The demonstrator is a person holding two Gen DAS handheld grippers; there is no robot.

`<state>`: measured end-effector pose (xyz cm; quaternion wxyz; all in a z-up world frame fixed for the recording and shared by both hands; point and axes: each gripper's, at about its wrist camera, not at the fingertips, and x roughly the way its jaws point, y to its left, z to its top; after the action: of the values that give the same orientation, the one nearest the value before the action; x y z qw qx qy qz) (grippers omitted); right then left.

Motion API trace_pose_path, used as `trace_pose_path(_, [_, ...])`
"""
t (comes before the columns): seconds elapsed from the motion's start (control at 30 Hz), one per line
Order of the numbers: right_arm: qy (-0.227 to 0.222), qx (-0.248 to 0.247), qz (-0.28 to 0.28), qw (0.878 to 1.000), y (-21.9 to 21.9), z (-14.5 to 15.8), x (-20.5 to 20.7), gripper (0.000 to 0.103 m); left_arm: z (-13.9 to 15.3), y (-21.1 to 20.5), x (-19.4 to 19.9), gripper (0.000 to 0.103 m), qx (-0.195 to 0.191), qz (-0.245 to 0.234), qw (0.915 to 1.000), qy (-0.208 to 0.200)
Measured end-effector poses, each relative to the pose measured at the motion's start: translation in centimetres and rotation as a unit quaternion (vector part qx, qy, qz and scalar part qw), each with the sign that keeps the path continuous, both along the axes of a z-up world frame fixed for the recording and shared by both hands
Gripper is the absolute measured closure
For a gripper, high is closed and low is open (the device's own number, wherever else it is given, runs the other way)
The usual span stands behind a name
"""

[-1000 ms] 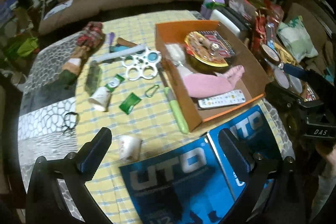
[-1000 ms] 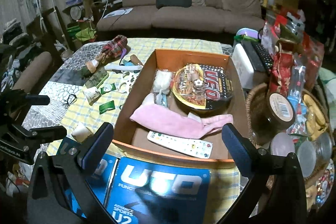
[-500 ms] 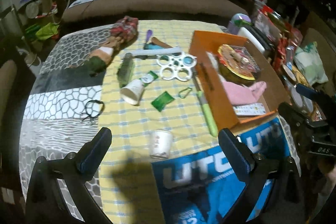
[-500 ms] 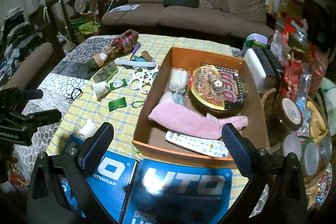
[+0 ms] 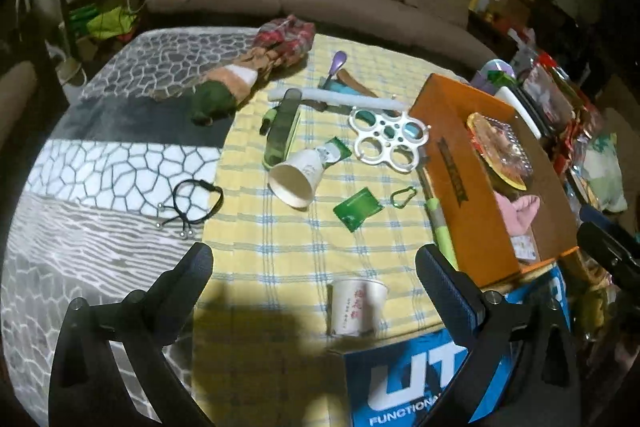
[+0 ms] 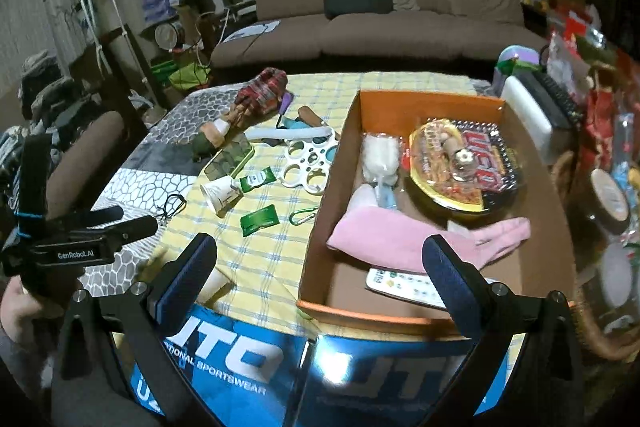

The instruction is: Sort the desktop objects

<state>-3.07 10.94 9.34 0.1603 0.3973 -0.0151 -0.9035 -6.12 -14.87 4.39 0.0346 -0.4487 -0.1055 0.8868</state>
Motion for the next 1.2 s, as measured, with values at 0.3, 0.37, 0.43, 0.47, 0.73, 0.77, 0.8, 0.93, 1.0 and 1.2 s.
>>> trace_pose_path(0.3, [-0.002,0.05,-0.026,0.998,2.4,-1.6,3.0,0.0,-0.7,3.0,4.4,0.0,-0.029,0.01,0.9995,-0.004])
trace_pose_path(0.37, [-0.01,0.053,-0.032,0.998,3.5,-2.4,4.2,0.0,-0.9,4.7,5.9,0.0,-0.028,0.01,0.9995,-0.004])
trace_pose_path(0.43, [-0.021,0.051,-0.039,0.998,4.5,-3.4,5.0,0.0,-1.2,6.3,6.9,0.0,-0.038,0.015,0.9992,-0.006])
trace_pose_path(0.47, [-0.025,0.05,-0.044,0.997,4.9,-4.1,5.3,0.0,-1.4,6.9,7.2,0.0,-0.044,0.016,0.9989,-0.006])
trace_pose_path(0.73, [-0.035,0.057,-0.059,0.996,5.9,-6.3,4.8,0.0,-2.7,11.2,7.7,0.0,-0.069,0.023,0.9973,-0.002])
trace_pose_path(0.77, [-0.039,0.055,-0.057,0.996,6.1,-6.6,4.5,0.0,-3.1,11.8,7.7,0.0,-0.075,0.019,0.997,-0.005])
trace_pose_path(0.8, [-0.043,0.054,-0.058,0.996,6.1,-6.9,4.3,0.0,-3.3,12.2,7.6,0.0,-0.078,0.016,0.9968,-0.006])
trace_pose_path(0.93, [-0.064,0.053,-0.066,0.994,6.2,-8.1,3.7,0.0,-4.1,13.6,7.8,0.0,-0.102,0.019,0.9946,-0.001])
trace_pose_path(1.0, [-0.061,0.073,-0.069,0.993,5.9,-8.3,3.6,0.0,-4.1,13.8,7.6,0.0,-0.099,0.022,0.9949,0.0])
trace_pose_path(1.2, [-0.063,0.093,-0.065,0.992,5.0,-8.8,3.1,0.0,-4.3,13.7,7.0,0.0,-0.098,0.037,0.9945,-0.001])
